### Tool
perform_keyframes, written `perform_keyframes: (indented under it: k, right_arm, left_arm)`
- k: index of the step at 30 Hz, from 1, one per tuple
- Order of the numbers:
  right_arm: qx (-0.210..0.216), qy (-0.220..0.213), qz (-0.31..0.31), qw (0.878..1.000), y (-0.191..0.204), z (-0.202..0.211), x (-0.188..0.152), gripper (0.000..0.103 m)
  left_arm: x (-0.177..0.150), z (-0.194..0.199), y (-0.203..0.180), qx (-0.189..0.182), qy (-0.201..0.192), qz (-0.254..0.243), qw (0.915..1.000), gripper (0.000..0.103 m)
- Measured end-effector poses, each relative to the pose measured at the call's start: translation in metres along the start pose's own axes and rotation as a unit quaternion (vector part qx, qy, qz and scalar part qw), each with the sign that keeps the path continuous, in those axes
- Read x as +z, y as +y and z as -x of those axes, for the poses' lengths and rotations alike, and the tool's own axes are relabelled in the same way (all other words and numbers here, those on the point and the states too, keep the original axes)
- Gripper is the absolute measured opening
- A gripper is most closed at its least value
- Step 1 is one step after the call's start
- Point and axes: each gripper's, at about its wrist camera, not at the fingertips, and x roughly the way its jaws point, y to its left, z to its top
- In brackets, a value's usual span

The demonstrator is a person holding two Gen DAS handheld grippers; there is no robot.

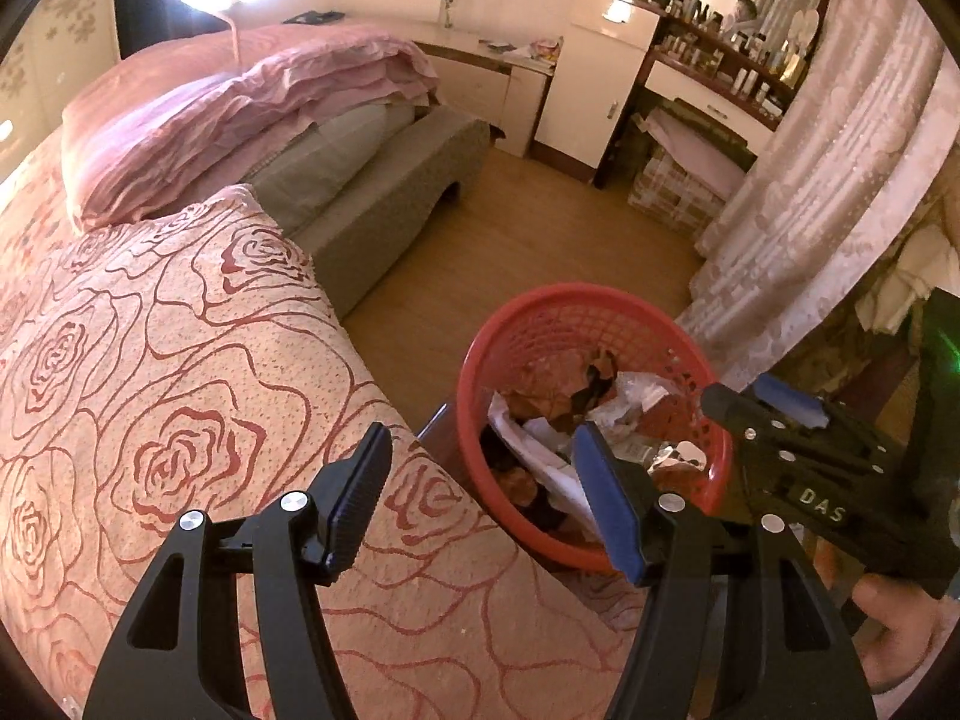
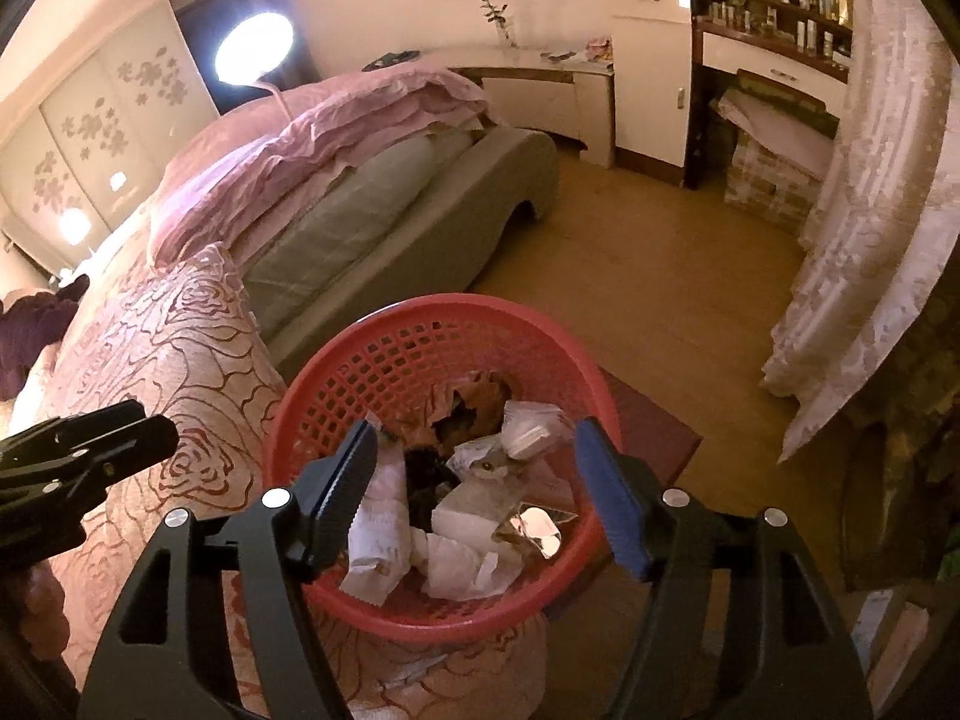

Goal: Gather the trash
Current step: 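Move both tools back over the bed toward the blister pack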

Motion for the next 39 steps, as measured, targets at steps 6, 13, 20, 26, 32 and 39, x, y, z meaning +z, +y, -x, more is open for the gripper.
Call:
perform_keyframes:
  k: [6,13,20,26,32,39]
  right_arm:
    - [-0.002,-0.012,-0.004,1.000,0.000,0.015,-0.003,0.074]
    - [0.005,-0.018,0.007,1.000,0.012,0.028,-0.012,0.074]
    - [0.015,-0.023,0.022,0.999,0.031,0.038,-0.020,0.076]
    - [0.027,-0.027,0.037,0.999,0.048,0.047,-0.025,0.077]
    - [0.037,-0.027,0.055,0.997,0.068,0.051,-0.029,0.077]
    - [0.054,-0.020,0.081,0.995,0.095,0.050,-0.039,0.077]
  left_arm:
    - [-0.005,0.005,0.002,0.001,-0.002,0.003,1.0000,0.061]
    - [-0.013,0.018,0.010,0.005,-0.012,0.012,0.9998,0.064]
    - [-0.021,0.033,0.018,0.012,-0.021,0.022,0.9995,0.066]
    - [-0.030,0.049,0.030,0.018,-0.030,0.034,0.9988,0.067]
    - [-0.041,0.071,0.041,0.035,-0.045,0.044,0.9974,0.071]
    - [-0.055,0.092,0.060,0.056,-0.054,0.058,0.9953,0.073]
